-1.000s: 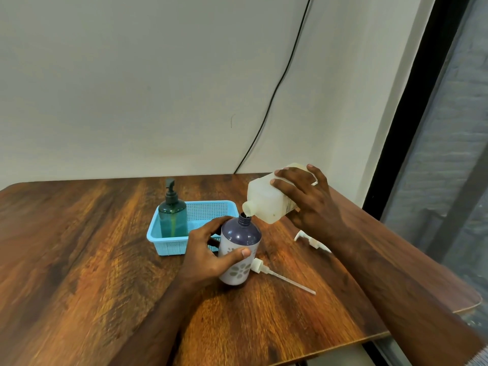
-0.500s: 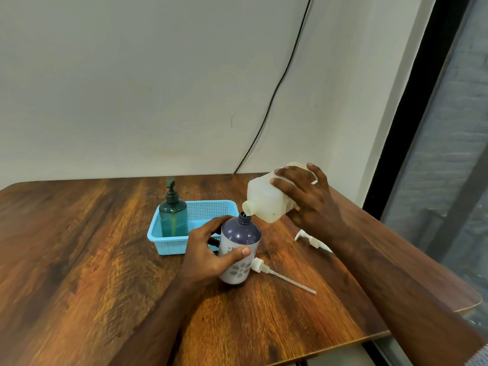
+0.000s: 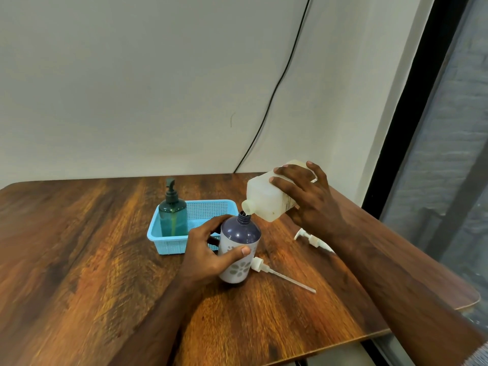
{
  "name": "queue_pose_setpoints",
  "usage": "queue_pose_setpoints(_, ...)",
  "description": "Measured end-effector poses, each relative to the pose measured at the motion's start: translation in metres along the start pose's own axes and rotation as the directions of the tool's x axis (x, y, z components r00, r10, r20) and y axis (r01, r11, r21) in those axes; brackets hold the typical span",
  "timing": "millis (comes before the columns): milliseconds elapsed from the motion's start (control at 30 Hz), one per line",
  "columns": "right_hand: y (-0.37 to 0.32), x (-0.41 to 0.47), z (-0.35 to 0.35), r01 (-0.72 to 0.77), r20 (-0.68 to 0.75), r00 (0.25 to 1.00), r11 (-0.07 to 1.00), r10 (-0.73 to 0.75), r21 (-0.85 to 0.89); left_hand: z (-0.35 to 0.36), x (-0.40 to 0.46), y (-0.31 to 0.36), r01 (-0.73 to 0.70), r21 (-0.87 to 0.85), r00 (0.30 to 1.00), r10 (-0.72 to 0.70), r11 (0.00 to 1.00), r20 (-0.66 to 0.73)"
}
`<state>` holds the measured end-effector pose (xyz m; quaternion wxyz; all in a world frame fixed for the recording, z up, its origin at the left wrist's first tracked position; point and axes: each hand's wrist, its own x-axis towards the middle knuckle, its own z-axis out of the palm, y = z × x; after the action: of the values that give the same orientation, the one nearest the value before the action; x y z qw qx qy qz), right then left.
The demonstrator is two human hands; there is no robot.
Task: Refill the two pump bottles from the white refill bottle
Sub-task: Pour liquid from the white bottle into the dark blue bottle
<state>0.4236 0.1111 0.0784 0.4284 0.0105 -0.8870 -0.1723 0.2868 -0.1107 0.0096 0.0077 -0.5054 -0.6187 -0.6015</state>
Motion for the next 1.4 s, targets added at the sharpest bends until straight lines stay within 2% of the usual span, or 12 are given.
queue_pose_setpoints(1400, 0.0017, 0.0019, -0.0001, 0.027, -0.006, 1.0, 0.999, -0.027, -0.027, -0.0005, -0.0011, -0.0024, 0.034, 0.019, 0.999, -0.034, 0.999, 0.002)
